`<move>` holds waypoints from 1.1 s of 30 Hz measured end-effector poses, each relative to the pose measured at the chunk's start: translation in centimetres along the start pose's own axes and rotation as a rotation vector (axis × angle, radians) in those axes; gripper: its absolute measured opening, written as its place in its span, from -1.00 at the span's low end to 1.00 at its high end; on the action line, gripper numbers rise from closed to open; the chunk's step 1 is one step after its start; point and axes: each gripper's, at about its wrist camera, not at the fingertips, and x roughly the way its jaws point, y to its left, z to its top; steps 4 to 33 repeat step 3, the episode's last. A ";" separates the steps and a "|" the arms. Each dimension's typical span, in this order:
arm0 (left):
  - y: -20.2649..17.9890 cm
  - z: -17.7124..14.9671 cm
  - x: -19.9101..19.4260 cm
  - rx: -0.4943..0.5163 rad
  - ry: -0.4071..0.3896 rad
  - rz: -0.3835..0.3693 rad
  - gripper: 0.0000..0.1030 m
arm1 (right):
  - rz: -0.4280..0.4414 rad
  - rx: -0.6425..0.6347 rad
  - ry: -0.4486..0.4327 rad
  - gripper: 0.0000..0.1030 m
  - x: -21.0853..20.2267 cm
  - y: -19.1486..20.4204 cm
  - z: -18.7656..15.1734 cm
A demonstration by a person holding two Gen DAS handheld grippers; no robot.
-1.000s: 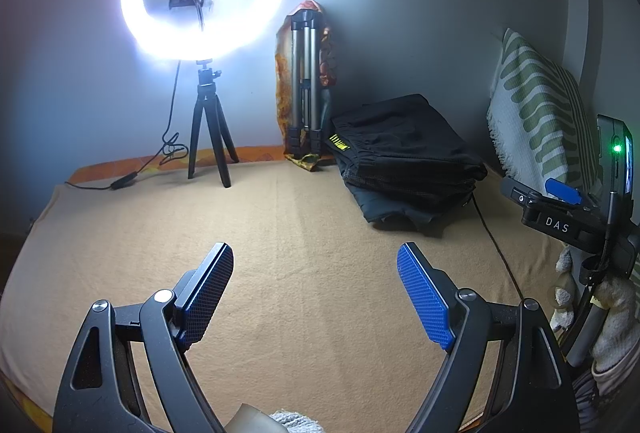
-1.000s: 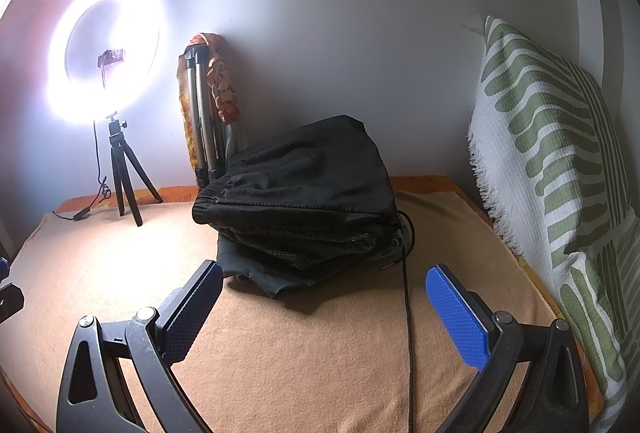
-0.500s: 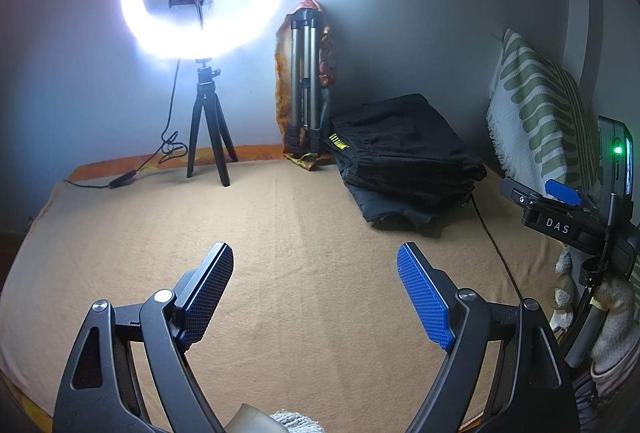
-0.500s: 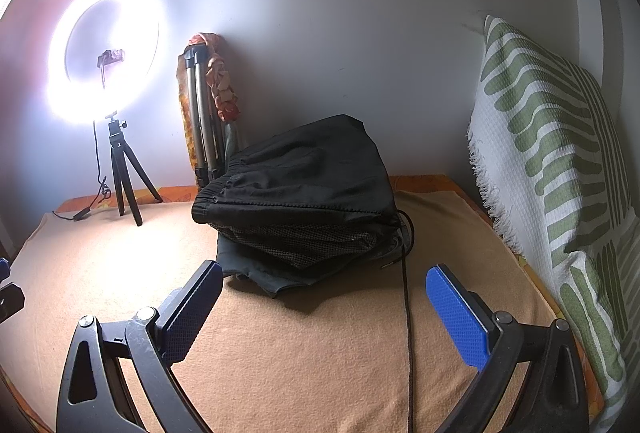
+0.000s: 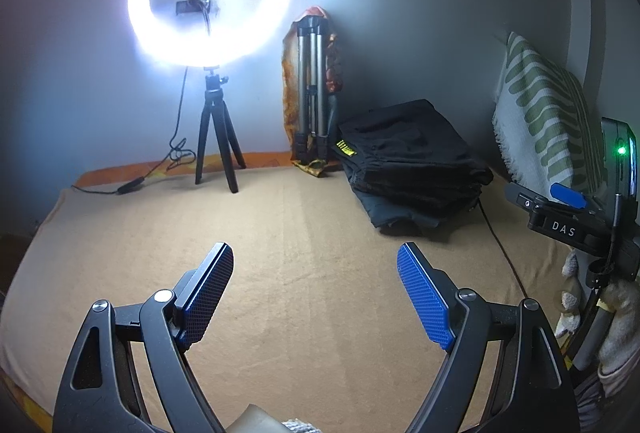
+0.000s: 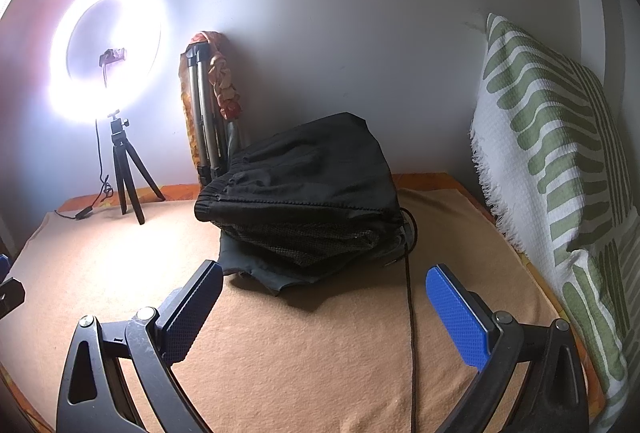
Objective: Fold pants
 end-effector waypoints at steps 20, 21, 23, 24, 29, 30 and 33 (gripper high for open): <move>-0.1 0.0 0.0 0.004 0.002 -0.003 0.64 | 0.000 0.000 0.000 0.99 0.1 0.0 0.0; -0.1 0.0 0.0 0.004 0.002 -0.003 0.64 | 0.000 0.000 0.000 0.99 0.1 0.0 0.0; -0.1 0.0 0.0 0.004 0.002 -0.003 0.64 | 0.000 0.000 0.000 0.99 0.1 0.0 0.0; -0.1 0.0 0.0 0.004 0.002 -0.003 0.64 | 0.000 0.000 0.000 0.99 0.1 0.0 0.0; -0.1 0.0 0.0 0.004 0.002 -0.003 0.64 | 0.000 0.000 0.000 0.99 0.1 0.0 0.0; -0.1 0.0 0.0 0.004 0.002 -0.003 0.64 | 0.000 0.000 0.000 0.99 0.1 0.0 0.0; -0.1 0.0 0.0 0.004 0.002 -0.003 0.64 | 0.000 0.000 0.000 0.99 0.1 0.0 0.0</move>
